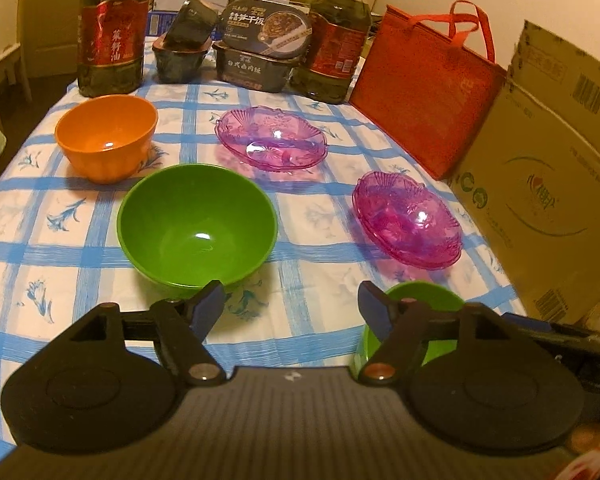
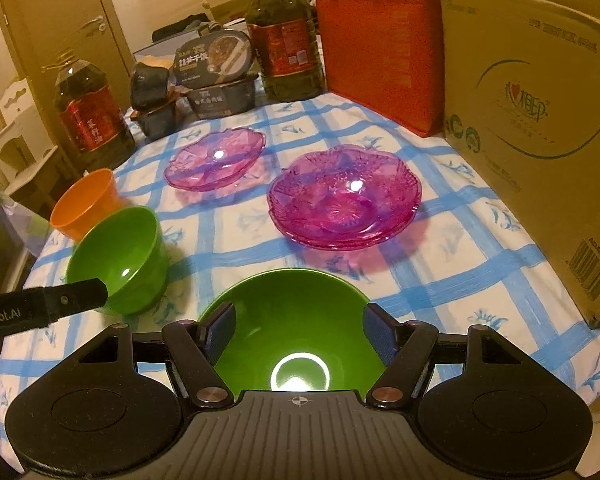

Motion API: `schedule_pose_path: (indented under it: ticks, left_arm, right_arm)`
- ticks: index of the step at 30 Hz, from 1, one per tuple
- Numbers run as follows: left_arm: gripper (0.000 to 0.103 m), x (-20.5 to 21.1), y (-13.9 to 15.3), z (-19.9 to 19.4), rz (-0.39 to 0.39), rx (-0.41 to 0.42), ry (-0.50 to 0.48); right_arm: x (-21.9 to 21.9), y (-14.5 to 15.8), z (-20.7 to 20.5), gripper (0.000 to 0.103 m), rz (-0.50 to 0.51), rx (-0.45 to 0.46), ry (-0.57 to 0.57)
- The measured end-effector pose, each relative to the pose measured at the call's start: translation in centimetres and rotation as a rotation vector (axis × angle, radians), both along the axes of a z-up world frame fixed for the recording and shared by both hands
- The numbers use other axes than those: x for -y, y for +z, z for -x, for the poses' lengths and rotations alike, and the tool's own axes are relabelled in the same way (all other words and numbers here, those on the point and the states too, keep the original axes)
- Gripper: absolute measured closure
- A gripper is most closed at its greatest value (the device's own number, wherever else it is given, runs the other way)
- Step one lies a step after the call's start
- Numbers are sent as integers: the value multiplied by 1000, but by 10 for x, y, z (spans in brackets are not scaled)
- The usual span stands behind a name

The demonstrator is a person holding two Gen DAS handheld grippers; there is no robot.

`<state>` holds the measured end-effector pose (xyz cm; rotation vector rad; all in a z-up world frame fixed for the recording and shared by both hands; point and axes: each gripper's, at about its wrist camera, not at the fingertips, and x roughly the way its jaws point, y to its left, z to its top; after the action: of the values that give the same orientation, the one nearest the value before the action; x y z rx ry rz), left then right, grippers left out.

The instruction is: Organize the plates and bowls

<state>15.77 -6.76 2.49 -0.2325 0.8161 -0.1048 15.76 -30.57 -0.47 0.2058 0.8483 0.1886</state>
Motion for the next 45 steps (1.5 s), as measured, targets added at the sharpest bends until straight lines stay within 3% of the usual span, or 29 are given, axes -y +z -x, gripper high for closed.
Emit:
schedule_pose_path:
  ticks: [6,10,22,40,45]
  left_arm:
    - [31,-7,5,-10,5,9,-4]
    - [22,-12,11,-23,-5,31,-3]
    - [15,-28,17,-101,-42,22,-20]
    - [17,-57,-40,-268,-53,-125,27]
    - [23,-62,-59,-296,-45,-150,39]
  right_arm:
    - [-6,4,-9,33,-4,5,19]
    - [-11,8,-21,33,-5,8,34]
    - [-23,23,-95,33,14,41,81]
    - [-35,-13,-273,34,-31,-15,147]
    - [-44,-36,-313,48,-47,-80,167]
